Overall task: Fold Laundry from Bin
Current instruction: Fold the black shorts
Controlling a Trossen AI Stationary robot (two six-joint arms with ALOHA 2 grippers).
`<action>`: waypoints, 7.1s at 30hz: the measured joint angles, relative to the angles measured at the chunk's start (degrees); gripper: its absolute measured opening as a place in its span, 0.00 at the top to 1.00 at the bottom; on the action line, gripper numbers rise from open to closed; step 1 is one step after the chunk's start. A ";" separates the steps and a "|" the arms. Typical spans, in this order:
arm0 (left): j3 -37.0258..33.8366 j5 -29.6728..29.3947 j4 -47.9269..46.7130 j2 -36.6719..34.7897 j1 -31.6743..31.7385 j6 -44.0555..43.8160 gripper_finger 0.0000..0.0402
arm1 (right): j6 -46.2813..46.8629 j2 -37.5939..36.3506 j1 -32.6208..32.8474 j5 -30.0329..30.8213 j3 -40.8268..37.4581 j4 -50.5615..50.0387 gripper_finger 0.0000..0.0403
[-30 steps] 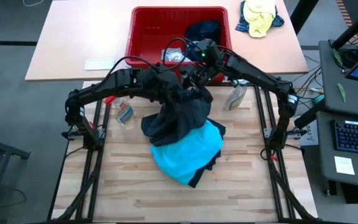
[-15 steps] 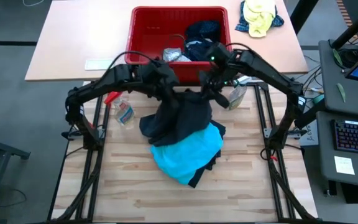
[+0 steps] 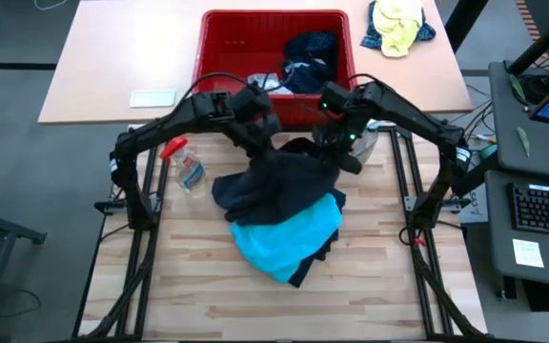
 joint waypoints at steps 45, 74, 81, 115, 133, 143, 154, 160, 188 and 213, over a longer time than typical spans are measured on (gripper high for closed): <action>-0.59 18.35 -14.04 18.79 10.05 52.78 0.85 | -0.15 -4.34 -3.54 13.80 -3.90 -2.56 0.98; 10.75 -13.92 7.93 -17.74 0.99 25.18 1.00 | 1.85 -5.53 -3.63 5.24 26.55 26.82 0.98; 10.73 -13.80 19.06 -19.81 -2.84 32.58 1.00 | 7.63 -5.72 -3.50 -1.05 26.55 37.01 0.98; 14.85 -62.37 2.37 -11.80 -4.60 20.13 1.00 | 10.42 -5.37 -2.88 38.78 26.52 14.85 0.98; 9.74 -13.93 -1.91 -11.00 -8.98 24.50 1.00 | 28.17 -11.32 8.53 10.57 23.93 -2.30 0.98; -2.09 -3.27 4.13 -8.96 -9.03 22.69 1.00 | 25.34 -10.17 10.51 12.69 14.39 8.42 0.98; -24.36 -9.17 20.17 -25.02 -9.42 11.93 1.00 | 26.45 -9.99 10.36 11.70 13.39 14.16 0.98; -34.00 -11.14 30.92 -28.93 -8.49 13.08 1.00 | 31.45 -9.83 10.82 0.75 13.27 8.89 0.98; -34.12 11.09 33.52 -18.54 10.12 20.56 1.00 | 49.83 -24.91 25.94 9.27 -35.05 30.70 0.98; -31.17 1.47 39.00 -17.11 -0.31 8.73 1.00 | 46.01 -25.21 19.96 19.72 -41.86 49.73 0.98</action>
